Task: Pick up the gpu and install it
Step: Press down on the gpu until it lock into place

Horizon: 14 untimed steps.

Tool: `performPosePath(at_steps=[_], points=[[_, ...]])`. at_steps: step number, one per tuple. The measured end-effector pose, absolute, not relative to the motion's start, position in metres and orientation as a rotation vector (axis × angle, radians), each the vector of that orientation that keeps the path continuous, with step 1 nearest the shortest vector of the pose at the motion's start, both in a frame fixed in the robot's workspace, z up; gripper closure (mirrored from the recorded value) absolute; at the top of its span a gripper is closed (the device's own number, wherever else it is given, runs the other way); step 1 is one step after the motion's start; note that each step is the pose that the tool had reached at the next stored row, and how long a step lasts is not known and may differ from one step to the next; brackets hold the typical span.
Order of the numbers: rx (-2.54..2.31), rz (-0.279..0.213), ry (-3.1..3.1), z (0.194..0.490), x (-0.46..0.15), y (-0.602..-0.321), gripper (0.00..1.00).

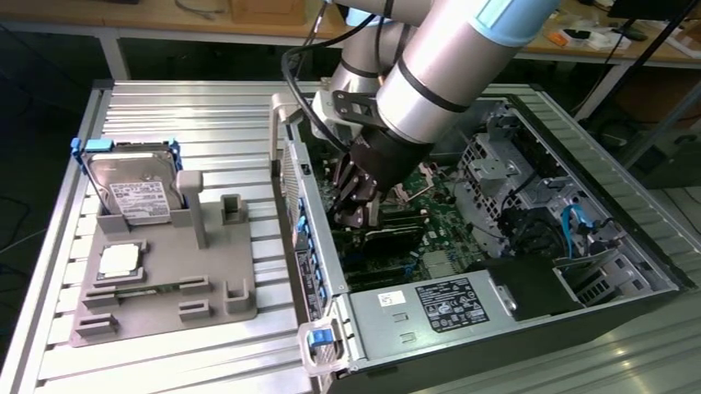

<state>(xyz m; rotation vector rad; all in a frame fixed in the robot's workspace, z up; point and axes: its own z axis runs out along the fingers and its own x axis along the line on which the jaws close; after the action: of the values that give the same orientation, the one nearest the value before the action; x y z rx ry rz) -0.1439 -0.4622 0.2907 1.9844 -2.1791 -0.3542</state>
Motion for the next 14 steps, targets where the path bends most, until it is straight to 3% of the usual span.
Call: performPosePath(at_steps=[4,14], points=[[1.993,-0.337,-2.188,0.2908,-0.1439,-0.4616,0.89],[2.083,-0.127,-2.284,0.2907,-0.1467,-0.4599,0.89]])
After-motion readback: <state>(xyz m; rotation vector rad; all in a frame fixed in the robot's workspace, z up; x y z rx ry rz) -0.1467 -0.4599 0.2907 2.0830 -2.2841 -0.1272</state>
